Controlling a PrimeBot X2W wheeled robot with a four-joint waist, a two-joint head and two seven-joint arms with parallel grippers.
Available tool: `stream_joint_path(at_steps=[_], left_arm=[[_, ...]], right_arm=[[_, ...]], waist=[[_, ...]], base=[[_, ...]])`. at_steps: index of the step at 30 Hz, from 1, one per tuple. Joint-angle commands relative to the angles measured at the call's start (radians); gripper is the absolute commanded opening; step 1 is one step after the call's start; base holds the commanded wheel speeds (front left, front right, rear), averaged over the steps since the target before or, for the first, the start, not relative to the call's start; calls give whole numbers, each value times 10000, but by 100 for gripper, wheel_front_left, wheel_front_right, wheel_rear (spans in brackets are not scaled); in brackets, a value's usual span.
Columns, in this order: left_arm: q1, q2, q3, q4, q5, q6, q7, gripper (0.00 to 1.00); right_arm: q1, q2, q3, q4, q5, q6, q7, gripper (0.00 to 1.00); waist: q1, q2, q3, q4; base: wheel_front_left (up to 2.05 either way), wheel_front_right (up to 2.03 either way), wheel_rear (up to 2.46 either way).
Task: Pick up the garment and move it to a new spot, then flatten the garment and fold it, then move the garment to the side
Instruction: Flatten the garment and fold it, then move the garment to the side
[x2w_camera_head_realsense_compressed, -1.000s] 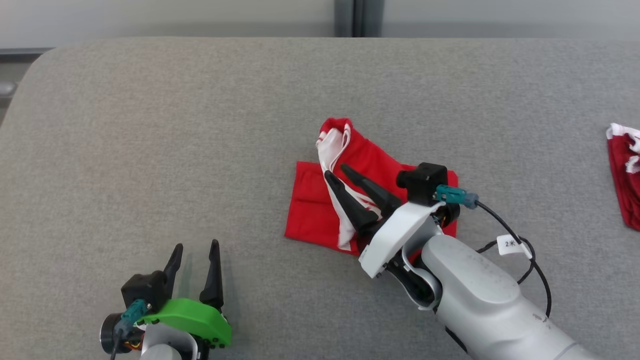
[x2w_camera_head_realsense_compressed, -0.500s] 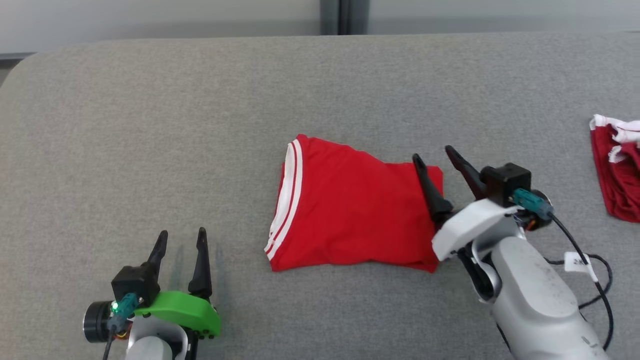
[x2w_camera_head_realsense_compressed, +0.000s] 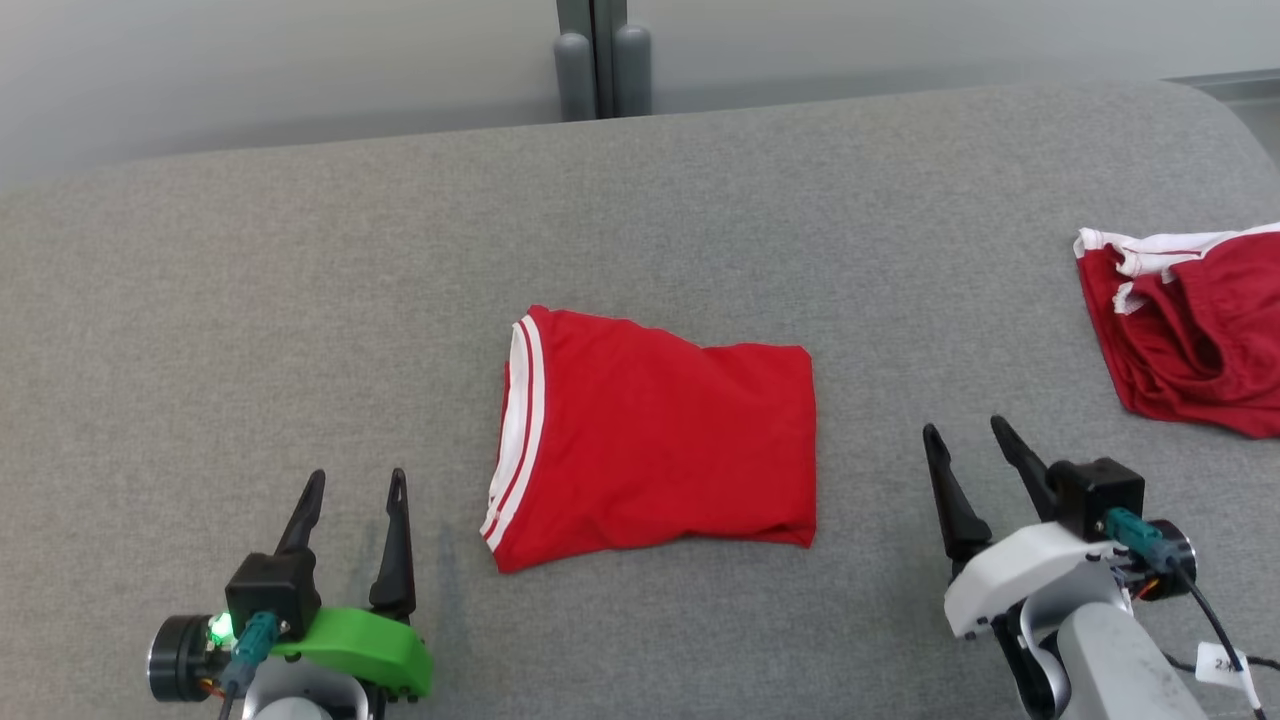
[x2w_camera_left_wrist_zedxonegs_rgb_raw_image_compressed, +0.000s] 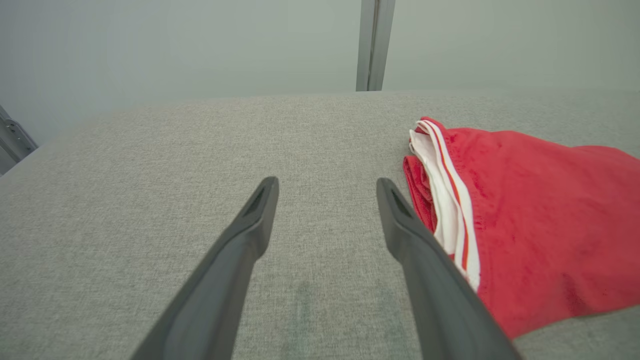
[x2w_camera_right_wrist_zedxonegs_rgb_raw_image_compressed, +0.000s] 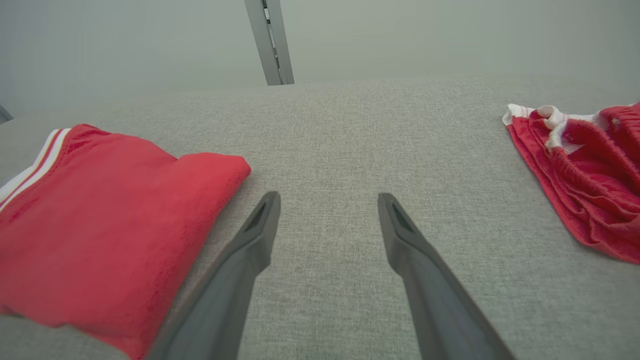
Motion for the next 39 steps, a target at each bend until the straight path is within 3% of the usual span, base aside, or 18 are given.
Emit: stream_joint_path(at_steps=[1, 13, 22, 32, 39], left_arm=[[256, 40, 45, -56, 79, 22, 2, 100], [1458, 40, -164, -194, -42, 224, 2, 100], [1617, 40, -157, -282, -50, 264, 2, 100], [564, 40, -387, -374, -405, -32, 2, 100], [14, 40, -713, -240, -497, -126, 2, 100]], right_arm=[[341, -34, 14, -34, -6, -15, -37, 100], [1565, -37, -33, 90, 342, -15, -38, 100], [1761, -38, -98, -92, 373, -15, -38, 100], [-43, -35, 901, 83, 421, -15, -38, 100], [-1513, -43, 1890, 1311, 845, -15, -37, 100]], waist=[[0, 0, -242, -156], [0, 0, -1137, -105], [0, 0, -1212, -31], [0, 0, 159, 469], [0, 0, 789, 1054]], base=[[0, 0, 0], [0, 0, 0], [0, 0, 0], [0, 0, 0], [0, 0, 0]])
